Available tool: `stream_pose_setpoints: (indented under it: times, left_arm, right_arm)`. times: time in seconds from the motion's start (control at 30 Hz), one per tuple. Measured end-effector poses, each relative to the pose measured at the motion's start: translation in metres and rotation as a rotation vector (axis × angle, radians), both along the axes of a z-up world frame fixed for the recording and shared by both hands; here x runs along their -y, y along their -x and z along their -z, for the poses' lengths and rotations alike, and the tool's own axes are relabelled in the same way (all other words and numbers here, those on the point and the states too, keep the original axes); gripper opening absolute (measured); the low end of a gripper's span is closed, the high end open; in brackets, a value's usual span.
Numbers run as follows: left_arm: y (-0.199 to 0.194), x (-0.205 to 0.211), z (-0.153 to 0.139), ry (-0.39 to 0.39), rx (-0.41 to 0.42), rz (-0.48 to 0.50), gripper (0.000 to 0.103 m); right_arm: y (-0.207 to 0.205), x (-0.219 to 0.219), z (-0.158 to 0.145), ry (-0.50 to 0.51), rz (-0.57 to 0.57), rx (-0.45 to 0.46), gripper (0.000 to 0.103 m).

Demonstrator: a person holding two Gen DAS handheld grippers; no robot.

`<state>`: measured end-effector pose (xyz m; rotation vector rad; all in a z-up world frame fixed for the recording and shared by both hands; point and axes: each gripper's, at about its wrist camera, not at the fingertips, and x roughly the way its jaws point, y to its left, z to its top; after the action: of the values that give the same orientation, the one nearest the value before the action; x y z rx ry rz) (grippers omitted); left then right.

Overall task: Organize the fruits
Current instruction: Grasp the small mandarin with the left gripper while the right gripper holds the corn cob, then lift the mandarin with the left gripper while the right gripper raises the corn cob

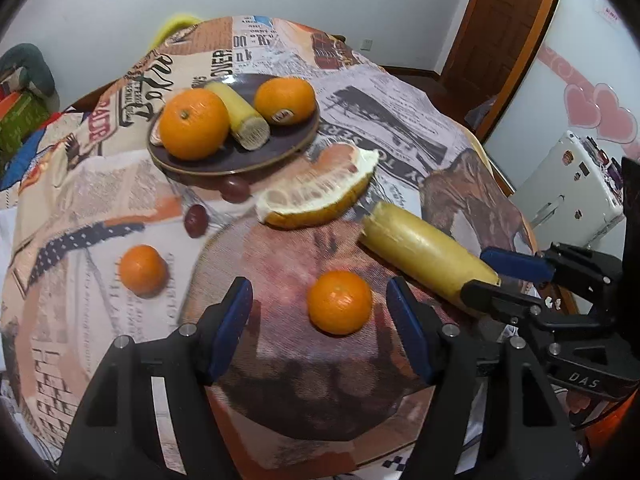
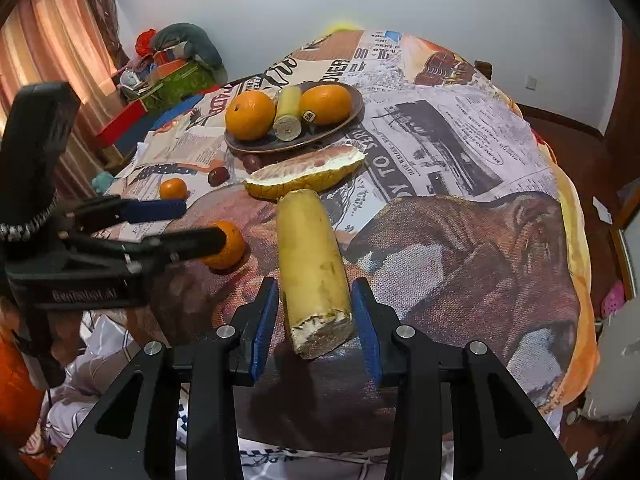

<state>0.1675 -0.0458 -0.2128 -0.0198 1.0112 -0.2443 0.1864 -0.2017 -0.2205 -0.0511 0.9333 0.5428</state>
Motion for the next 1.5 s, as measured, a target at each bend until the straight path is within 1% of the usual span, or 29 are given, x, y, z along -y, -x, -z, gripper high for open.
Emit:
stream_pose_setpoints:
  times: [0.07,0.13,0.3,0.47,0.53,0.63,0.87,1.17,1.5]
  left_arm:
    - [0.001,0.003,0.003,0.01,0.008,0.007,0.069]
    - [0.002,0.006,0.005,0.011,0.015,0.014,0.069]
    - [0.0,0.007,0.011,0.017,0.02,0.02,0.067]
    - [-0.001,0.004,0.017,0.039,0.0,0.03,0.052]
    - [-0.001,0.005,0.019,0.042,-0.004,0.034,0.046]
    - [-0.001,0.007,0.021,0.038,-0.007,0.045,0.037]
    - [0.0,0.001,0.017,0.053,0.008,0.041,0.037]
    - [0.001,-0.019,-0.008,0.071,0.079,-0.002,0.037]
    - [-0.012,-0.039,-0.037,0.072,0.158,-0.046,0.037]
  right_arm:
    - [-0.001,0.0,0.002,0.005,0.005,-0.001,0.04]
    - [-0.003,-0.002,0.007,0.031,0.008,0.001,0.043]
    - [-0.008,-0.004,0.014,0.01,0.004,-0.02,0.043]
    - [-0.009,-0.009,0.017,-0.013,-0.008,-0.006,0.043]
    - [-0.009,-0.007,0.018,-0.023,0.005,-0.004,0.038]
    - [-0.009,-0.002,0.017,-0.053,0.008,-0.02,0.037]
    - [-0.006,-0.004,0.007,-0.051,0.007,-0.012,0.035]
    - [-0.01,0.002,-0.023,-0.09,0.049,0.068,0.035]
    - [-0.023,-0.003,-0.045,-0.088,0.046,0.142,0.035]
